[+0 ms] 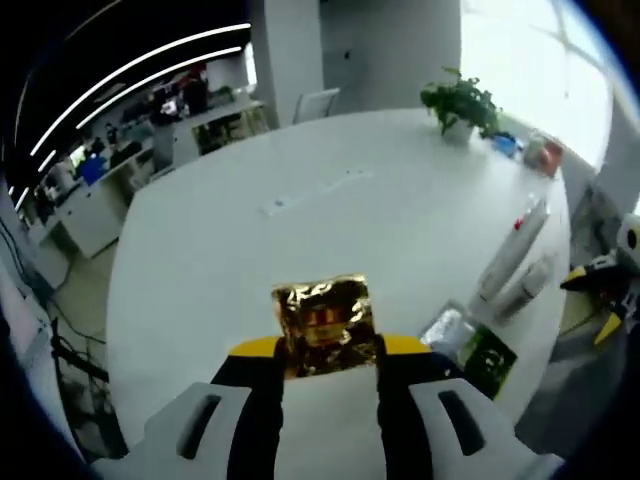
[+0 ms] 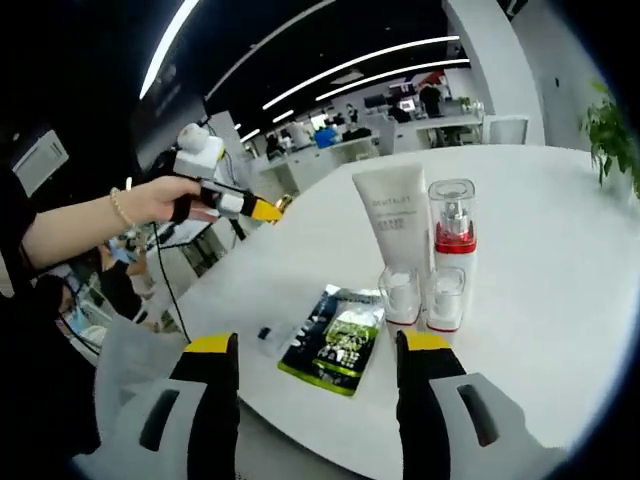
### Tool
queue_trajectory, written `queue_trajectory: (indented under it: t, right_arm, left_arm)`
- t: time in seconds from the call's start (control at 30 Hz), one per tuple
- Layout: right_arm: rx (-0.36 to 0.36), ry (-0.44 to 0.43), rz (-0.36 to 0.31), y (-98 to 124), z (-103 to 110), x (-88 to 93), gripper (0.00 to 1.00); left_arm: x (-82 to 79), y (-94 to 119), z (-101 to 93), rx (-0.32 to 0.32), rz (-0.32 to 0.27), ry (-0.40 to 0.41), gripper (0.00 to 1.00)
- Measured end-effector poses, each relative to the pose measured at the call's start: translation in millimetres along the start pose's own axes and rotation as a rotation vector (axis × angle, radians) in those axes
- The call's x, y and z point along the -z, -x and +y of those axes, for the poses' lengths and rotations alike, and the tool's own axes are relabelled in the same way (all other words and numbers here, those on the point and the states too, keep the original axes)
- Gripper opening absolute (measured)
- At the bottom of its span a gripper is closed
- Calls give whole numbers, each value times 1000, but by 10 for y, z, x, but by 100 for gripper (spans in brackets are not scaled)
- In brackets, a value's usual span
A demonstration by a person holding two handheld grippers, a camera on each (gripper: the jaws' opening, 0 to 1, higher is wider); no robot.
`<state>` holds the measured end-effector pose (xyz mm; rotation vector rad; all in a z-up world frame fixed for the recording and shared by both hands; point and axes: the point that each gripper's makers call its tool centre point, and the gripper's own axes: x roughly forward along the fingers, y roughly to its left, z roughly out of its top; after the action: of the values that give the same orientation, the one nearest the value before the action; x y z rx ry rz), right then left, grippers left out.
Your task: Arrange the skincare products in the storage area until every visible bottle or jar stands upright without overlapping.
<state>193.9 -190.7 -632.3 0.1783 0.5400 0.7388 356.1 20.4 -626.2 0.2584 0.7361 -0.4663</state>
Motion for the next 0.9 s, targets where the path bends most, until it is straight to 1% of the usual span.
queue_trajectory:
  t: [0.03, 0.07, 0.1, 0.17, 0.2, 0.23, 0.3, 0.37, 0.4, 0.43, 0.47, 0.5, 0.53, 0.57, 0.63, 0.67, 0.77, 0.9]
  right_arm:
    - [-15, 5, -4, -25, 20, -10, 60]
    - [-26, 15, -6, -47, 53, -41, 59]
    - [-33, 27, -3, -63, 80, -67, 58]
    - [-64, 41, -8, -121, 147, -122, 56]
    - [-75, 43, -11, -145, 175, -155, 54]
    - [-86, 46, -16, -163, 206, -187, 53]
    - [-132, 51, -34, -229, 303, -287, 48]
    - [-165, 52, -39, -322, 368, -365, 46]
    - [-175, 55, -38, -362, 390, -396, 45]
    - [-197, 54, -44, -422, 448, -463, 44]
    - [-220, 32, -54, -467, 492, -521, 42]
    - [-245, -9, -79, -524, 556, -640, 38]
    - [-258, -31, -108, -571, 579, -729, 35]
    - [-271, -48, -115, -635, 596, -795, 32]
    - [-273, -53, -114, -711, 612, -862, 31]
    - [-272, -64, -114, -762, 619, -898, 32]
    - [-260, -98, -109, -836, 595, -923, 32]
    - [-256, -106, -103, -854, 597, -911, 27]
  left_arm:
    - [8, 41, -31, 0, -3, -8, 34]
    - [17, 147, -127, -6, -11, -16, 34]
    - [19, 196, -167, -7, -19, -15, 34]
    - [-4, 231, -215, 0, -44, -8, 34]
    - [18, 299, -276, 0, -56, -9, 34]
    - [26, 330, -313, 1, -60, -19, 34]
    - [5, 405, -391, -2, -73, -41, 34]
    - [19, 446, -446, 0, -90, -45, 34]
    - [11, 467, -490, 6, -101, -42, 34]
    - [0, 506, -588, 22, -115, -34, 34]
    - [-13, 537, -674, 32, -124, -29, 34]
    - [-22, 564, -764, 47, -136, -34, 34]
    - [-16, 574, -799, 53, -141, -35, 34]
    - [-21, 587, -835, 57, -145, -33, 34]
    - [-49, 635, -1003, 67, -157, -43, 34]
    - [-46, 636, -992, 68, -159, -48, 34]
    - [-85, 715, -1046, 59, -171, -73, 34]
    - [-100, 780, -1014, 31, -179, -108, 34]
